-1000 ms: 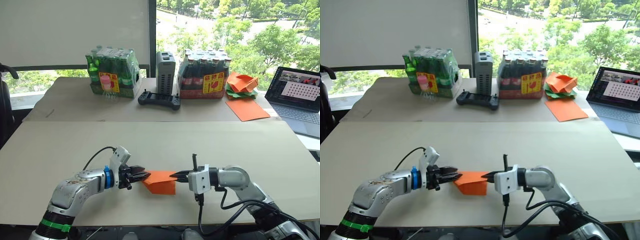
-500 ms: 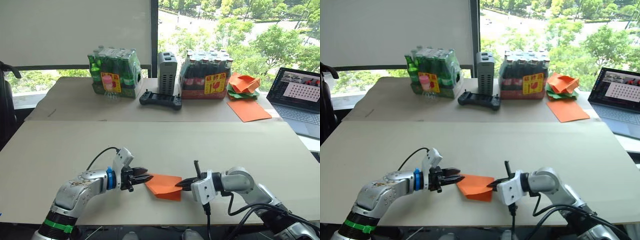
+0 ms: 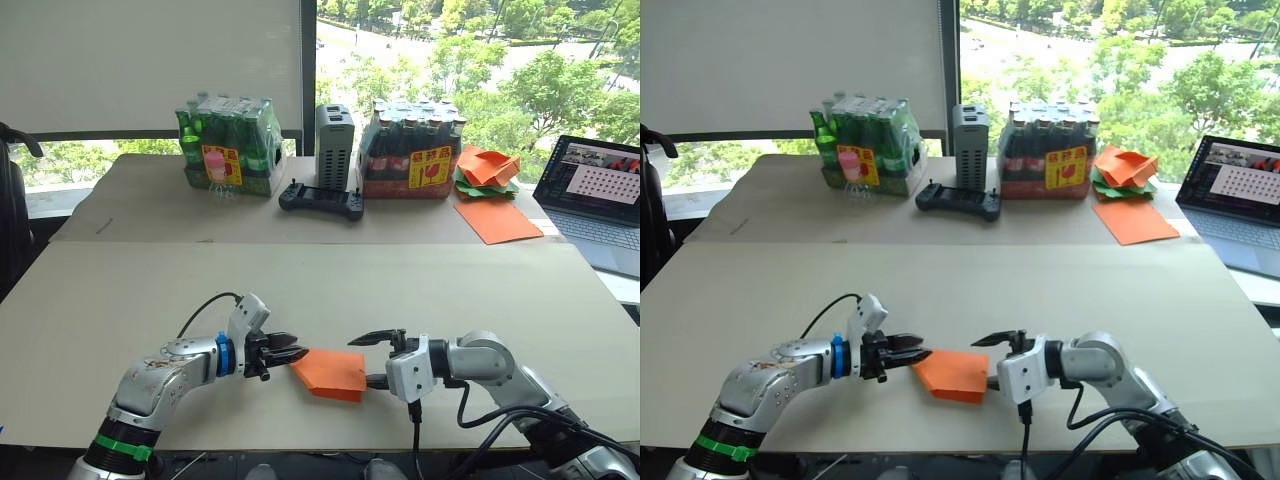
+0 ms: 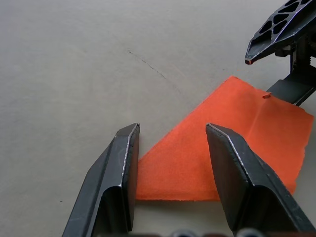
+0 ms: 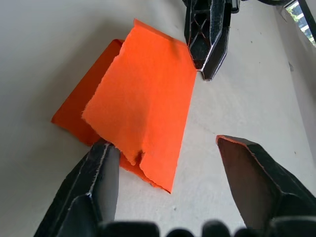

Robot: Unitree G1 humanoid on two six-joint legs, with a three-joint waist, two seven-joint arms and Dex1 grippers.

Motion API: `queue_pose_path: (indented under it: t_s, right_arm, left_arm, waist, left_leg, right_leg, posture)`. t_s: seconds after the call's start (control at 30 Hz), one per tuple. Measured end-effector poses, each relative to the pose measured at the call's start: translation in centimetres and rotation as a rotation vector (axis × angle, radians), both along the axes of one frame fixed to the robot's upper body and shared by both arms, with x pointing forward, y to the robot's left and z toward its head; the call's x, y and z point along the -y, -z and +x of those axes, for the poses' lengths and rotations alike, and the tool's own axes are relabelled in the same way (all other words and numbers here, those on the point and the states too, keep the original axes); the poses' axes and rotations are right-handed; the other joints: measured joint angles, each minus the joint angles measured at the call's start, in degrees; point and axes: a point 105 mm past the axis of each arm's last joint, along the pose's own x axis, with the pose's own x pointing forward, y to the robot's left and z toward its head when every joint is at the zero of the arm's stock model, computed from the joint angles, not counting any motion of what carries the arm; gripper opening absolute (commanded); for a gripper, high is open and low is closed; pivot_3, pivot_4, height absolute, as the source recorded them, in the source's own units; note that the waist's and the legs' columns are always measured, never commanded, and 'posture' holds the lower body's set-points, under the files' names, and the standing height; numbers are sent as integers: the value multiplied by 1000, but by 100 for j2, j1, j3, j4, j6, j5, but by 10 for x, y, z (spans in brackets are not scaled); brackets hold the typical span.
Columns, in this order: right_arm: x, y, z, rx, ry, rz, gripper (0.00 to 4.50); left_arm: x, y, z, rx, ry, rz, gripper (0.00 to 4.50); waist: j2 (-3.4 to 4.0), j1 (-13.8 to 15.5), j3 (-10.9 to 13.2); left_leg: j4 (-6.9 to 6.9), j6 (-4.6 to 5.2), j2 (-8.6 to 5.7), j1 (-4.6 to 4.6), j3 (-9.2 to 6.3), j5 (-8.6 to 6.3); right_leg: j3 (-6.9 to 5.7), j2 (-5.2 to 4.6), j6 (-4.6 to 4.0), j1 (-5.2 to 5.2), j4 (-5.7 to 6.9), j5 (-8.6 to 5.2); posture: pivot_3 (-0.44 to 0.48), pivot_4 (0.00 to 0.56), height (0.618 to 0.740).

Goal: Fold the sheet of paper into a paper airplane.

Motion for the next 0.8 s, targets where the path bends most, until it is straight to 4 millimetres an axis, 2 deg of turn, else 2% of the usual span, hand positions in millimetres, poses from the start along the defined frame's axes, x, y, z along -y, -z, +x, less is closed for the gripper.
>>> queue_pose_path:
  t_s: [0.23, 0.43, 0.53, 0.67, 0.8]
  right_arm:
    - [-1, 2, -7, -22, -7, 16, 3232]
    - [-1, 2, -7, -22, -7, 18, 3232]
    - [-1, 2, -7, -23, -7, 18, 3260]
    - [-1, 2, -7, -23, -8, 17, 3260]
    - [-1, 2, -7, -23, -8, 17, 3260]
  left_arm:
    - [1, -1, 0, 14, 5, 1, 2253]
    - [1, -8, 2, -16, -32, -71, 2253]
    - [-3, -19, 4, 6, -49, -104, 1430]
    - [-3, -30, 4, 19, -52, -161, 105]
    - [-2, -33, 2, 29, -40, -160, 34]
  waist:
    - [0, -1, 0]
    - [-1, -13, 0]
    - [-1, -13, 0]
    - [-1, -17, 0]
    - [-1, -20, 0]
  left_leg:
    - [0, 0, 0, 0, 0, 0]
    - [0, 0, 1, -1, 0, 0]
    - [0, 0, 0, -1, 0, 0]
    - [0, 0, 1, -1, 0, 0]
    - [0, 0, 1, -1, 0, 0]
  right_leg:
    - [0, 0, 0, 0, 0, 0]
    - [0, 0, 0, -1, 0, 0]
    - [0, 0, 0, -1, 0, 0]
    - [0, 0, 0, -1, 0, 0]
    - [0, 0, 0, -1, 0, 0]
  posture:
    - [0, 150, 740]
    - [0, 150, 740]
    - [0, 150, 740]
    - [0, 150, 740]
    - [0, 150, 740]
